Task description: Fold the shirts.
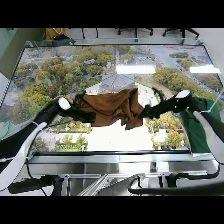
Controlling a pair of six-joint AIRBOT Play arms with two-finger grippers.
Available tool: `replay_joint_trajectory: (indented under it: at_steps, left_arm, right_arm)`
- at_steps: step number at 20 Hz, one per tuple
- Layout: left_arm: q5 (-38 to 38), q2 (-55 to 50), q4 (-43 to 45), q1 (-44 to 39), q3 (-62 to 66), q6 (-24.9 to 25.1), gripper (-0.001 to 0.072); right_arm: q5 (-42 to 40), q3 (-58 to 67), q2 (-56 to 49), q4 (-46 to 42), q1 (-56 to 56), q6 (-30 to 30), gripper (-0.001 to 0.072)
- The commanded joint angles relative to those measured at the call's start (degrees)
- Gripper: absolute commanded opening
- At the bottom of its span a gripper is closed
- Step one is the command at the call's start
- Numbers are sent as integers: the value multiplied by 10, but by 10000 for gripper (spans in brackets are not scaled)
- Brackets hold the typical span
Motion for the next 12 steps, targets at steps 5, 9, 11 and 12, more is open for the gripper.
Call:
replay_joint_trajectory:
  at_steps: [5,9,11,12]
  left_arm:
    - [-120,181,3,131,336,-2,9]
    - [-101,227,3,201,565,-21,9]
    - [-81,245,3,235,632,-24,8]
    - [-65,259,3,250,637,-25,9]
  right_arm:
    - [57,271,42,493,-200,5,21]
    - [-21,405,52,626,-269,-34,21]
    - [-61,460,67,639,-288,-50,21]
    - [-75,484,76,639,-295,-61,21]
